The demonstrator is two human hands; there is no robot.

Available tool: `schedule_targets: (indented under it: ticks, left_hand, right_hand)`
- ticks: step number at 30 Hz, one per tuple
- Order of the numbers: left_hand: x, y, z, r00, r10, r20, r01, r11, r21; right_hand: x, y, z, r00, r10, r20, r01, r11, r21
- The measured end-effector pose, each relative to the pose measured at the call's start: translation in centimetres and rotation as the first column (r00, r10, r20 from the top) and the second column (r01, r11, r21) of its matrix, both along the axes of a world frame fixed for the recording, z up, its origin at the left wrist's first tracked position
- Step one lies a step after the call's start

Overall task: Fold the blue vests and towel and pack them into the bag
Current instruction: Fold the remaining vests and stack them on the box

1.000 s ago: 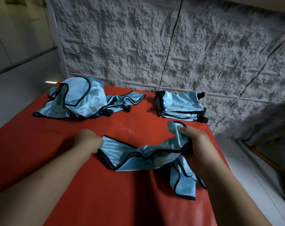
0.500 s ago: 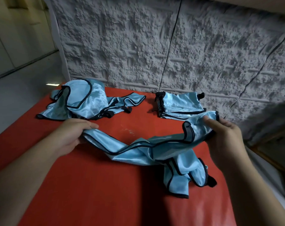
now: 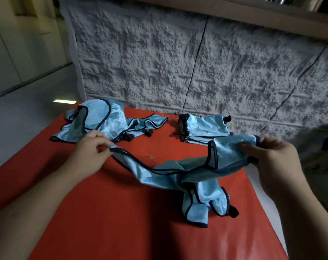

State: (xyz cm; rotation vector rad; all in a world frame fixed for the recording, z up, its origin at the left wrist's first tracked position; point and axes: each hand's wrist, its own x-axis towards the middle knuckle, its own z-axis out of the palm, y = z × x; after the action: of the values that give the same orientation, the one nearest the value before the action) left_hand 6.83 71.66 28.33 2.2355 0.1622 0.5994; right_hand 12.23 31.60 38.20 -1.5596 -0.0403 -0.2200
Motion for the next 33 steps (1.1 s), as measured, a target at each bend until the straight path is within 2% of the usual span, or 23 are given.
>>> schedule_targets:
  ticks: [3, 6, 10, 13, 15, 19, 21, 26, 30, 33]
  left_hand:
    - [-0.4, -1.2, 3.2, 0.998, -0.051, 0.043, 0.051, 0.999, 0.014]
    - [-0.6, -2.7, 7.6, 0.998, -0.059, 0.024, 0.058, 0.997, 0.054]
    - [-1.2, -3.5, 14.7, 0.997, -0.049, 0.056, 0.042, 0.992, 0.121]
    - [-3.2, -3.5, 21.2, 0.995, -0.064, 0.082, 0.043, 0.972, 0.233]
    - [-4.7, -3.0, 25.4, 0.991, -0.082, 0.103, 0.046, 0.950, 0.310]
    - [-7.9, -1.9, 32.9, 0.981, -0.059, 0.185, -0.021, 0.916, 0.401]
    - [-10.0, -2.0, 36.3, 0.972, -0.042, 0.233, -0.066, 0.897, 0.438]
    - [-13.0, -1.3, 41.8, 0.993, -0.023, 0.115, -0.037, 0.869, 0.494]
    - [-12.3, -0.7, 42.1, 0.997, 0.025, -0.073, -0.002, 0.956, 0.293]
    - [-9.5, 0.1, 40.3, 0.995, 0.002, -0.103, 0.012, 0.990, 0.137]
  right_hand:
    - [-1.2, 0.6, 1.8, 0.999, -0.034, -0.006, 0.033, 0.992, -0.118]
    - [-1.9, 1.5, 4.5, 0.999, 0.035, -0.037, -0.042, 0.978, -0.206]
    - [-3.3, 1.7, 10.9, 0.994, 0.097, 0.040, -0.058, 0.826, -0.560]
    - [-4.7, 0.8, 16.4, 0.993, 0.082, 0.088, 0.004, 0.707, -0.707]
    - [-5.7, 0.2, 19.5, 0.989, 0.066, 0.131, 0.047, 0.702, -0.711]
    - [-7.5, -0.6, 24.9, 0.971, 0.021, 0.240, 0.124, 0.808, -0.575]
    - [-8.6, -1.2, 27.3, 0.951, 0.008, 0.310, 0.167, 0.828, -0.535]
    - [-10.6, -2.3, 31.1, 0.899, 0.061, 0.434, 0.221, 0.793, -0.567]
    - [-9.8, -2.3, 31.6, 0.895, 0.089, 0.436, 0.249, 0.712, -0.657]
    - [-7.0, -1.6, 30.4, 0.927, 0.083, 0.365, 0.216, 0.678, -0.703]
